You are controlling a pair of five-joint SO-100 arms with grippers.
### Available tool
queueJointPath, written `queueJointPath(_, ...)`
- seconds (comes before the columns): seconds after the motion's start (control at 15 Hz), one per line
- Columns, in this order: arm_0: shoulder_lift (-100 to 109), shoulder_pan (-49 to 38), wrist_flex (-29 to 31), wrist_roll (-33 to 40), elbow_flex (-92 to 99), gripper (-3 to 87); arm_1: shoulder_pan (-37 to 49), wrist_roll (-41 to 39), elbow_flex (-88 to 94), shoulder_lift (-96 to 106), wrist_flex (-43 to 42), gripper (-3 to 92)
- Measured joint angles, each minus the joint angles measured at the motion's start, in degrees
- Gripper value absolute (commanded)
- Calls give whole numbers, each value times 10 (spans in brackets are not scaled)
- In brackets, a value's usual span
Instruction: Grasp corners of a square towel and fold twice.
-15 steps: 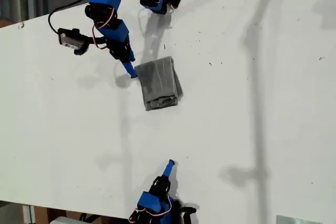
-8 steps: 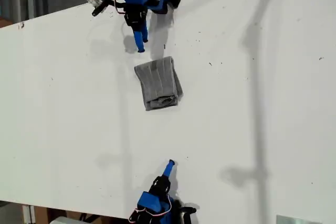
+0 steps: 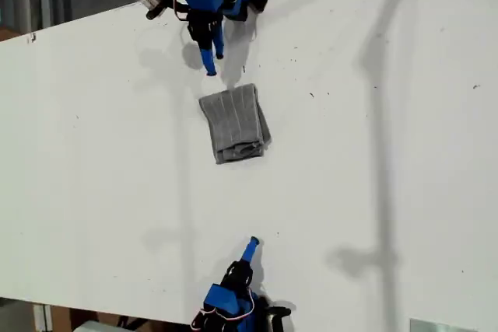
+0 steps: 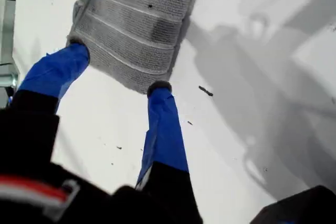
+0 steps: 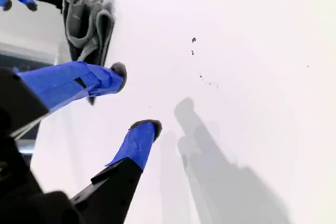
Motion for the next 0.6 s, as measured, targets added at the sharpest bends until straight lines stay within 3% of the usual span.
queueJointPath(0.6,0,0,0,0,0,173,-60,25,6,0,18,238)
